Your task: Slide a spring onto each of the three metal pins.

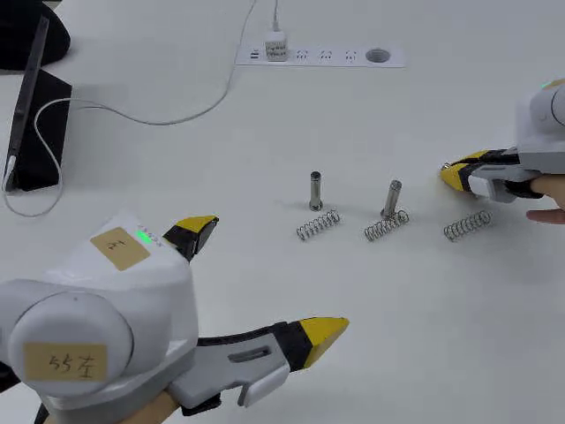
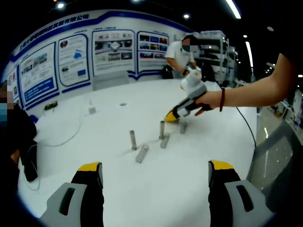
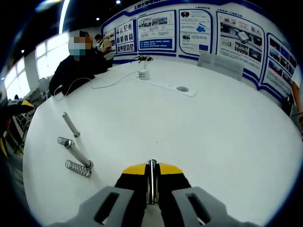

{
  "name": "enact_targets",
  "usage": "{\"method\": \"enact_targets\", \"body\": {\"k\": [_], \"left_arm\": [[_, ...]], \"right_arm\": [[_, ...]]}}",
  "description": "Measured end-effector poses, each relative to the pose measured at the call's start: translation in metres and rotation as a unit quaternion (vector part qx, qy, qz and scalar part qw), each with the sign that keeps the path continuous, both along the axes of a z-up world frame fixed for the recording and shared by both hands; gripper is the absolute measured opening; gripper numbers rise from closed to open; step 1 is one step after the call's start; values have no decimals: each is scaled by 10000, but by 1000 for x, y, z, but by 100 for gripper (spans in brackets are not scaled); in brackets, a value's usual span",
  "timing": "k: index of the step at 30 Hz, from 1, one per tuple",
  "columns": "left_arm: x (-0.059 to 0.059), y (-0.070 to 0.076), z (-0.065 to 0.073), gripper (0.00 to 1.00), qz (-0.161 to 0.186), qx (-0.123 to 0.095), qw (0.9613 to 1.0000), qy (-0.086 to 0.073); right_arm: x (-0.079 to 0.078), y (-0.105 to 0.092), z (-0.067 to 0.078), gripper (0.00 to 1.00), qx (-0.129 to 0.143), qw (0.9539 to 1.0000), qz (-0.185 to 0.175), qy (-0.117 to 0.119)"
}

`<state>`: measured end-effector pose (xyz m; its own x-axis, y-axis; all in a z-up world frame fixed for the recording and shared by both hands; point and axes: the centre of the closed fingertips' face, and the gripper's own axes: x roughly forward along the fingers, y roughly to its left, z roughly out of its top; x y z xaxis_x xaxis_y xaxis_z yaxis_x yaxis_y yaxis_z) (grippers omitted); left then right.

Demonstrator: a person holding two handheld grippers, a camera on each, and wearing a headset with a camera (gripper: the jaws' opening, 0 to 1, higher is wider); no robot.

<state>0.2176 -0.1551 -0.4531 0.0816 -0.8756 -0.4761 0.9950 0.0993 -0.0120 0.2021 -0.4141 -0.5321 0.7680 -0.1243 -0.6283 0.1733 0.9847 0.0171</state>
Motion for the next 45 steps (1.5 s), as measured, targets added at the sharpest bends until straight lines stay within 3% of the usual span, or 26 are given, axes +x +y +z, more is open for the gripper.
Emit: {"method": "enact_targets", "body": {"k": [6, 27, 45], "left_arm": [[0, 0, 2, 94, -13, -13, 10000, -27], [1, 0, 9, 94, -12, -135, 9998, -114], [-1, 0, 14, 94, -34, -221, 9997, -140]], "right_arm": [[-3, 4, 15, 8, 80, 9998, -81, -180], [-26, 35, 43, 8, 41, 9993, -58, -362], [-34, 44, 40, 8, -120, 9997, 101, -180]]}}
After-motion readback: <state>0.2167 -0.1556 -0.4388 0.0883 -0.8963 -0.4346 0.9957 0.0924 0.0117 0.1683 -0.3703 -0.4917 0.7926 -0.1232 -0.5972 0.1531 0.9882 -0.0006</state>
